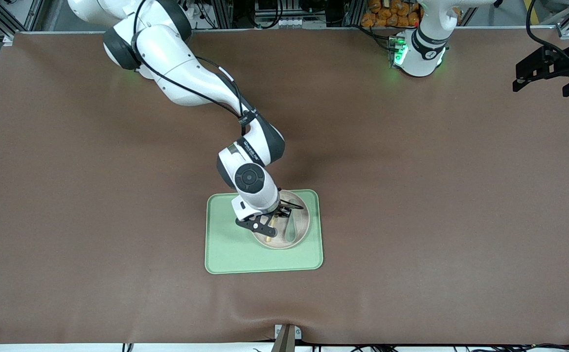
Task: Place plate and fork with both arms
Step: 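Close the right gripper on the yellow fork's handle, then lift the fork with the right gripper and move it beside the plate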
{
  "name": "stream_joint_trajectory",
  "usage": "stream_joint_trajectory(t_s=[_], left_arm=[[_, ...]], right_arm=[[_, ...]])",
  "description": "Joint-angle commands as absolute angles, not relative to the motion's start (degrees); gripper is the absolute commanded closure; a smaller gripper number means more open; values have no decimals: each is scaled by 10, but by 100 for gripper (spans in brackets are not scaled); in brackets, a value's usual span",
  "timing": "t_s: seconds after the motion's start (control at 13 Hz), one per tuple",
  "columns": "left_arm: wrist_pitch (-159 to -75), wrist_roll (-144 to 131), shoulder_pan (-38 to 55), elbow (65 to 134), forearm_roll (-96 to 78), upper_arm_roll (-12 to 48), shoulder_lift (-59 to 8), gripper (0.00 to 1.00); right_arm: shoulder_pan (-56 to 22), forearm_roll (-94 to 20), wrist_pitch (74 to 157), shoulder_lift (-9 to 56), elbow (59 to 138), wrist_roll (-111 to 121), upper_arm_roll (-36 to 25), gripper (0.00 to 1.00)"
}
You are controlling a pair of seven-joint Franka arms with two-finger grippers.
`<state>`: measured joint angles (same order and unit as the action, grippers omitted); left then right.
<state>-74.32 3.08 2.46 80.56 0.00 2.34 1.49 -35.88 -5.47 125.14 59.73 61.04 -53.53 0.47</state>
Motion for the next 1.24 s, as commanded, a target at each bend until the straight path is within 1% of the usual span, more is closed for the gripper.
stream_joint_trajectory(t_s=[0.0,0.15,0.39,0.46,0.62,0.85,1.0,1.16], left_arm=[[-741,36,21,809,4,28,23,0],[-742,36,20,809,4,27,23,0],[-742,35,23,809,4,28,23,0],[-742,35,21,809,4,28,23,0],[-742,34,20,809,4,27,23,0],[-742,34,20,809,4,27,23,0],[-742,34,19,809,4,27,23,0],[-742,34,19,809,4,27,23,0]], right_arm=[[-334,-72,1233,600,583,-545,21,100],[-324,-104,1220,592,583,-545,22,100],[-296,-112,1206,576,583,-542,26,100],[-279,-114,1197,571,583,-541,42,100],[-230,-113,1173,558,584,-476,73,100],[-203,-113,1143,555,586,-349,69,100],[-184,-115,1143,556,591,-299,71,100],[-182,-112,1150,558,605,-286,70,100]])
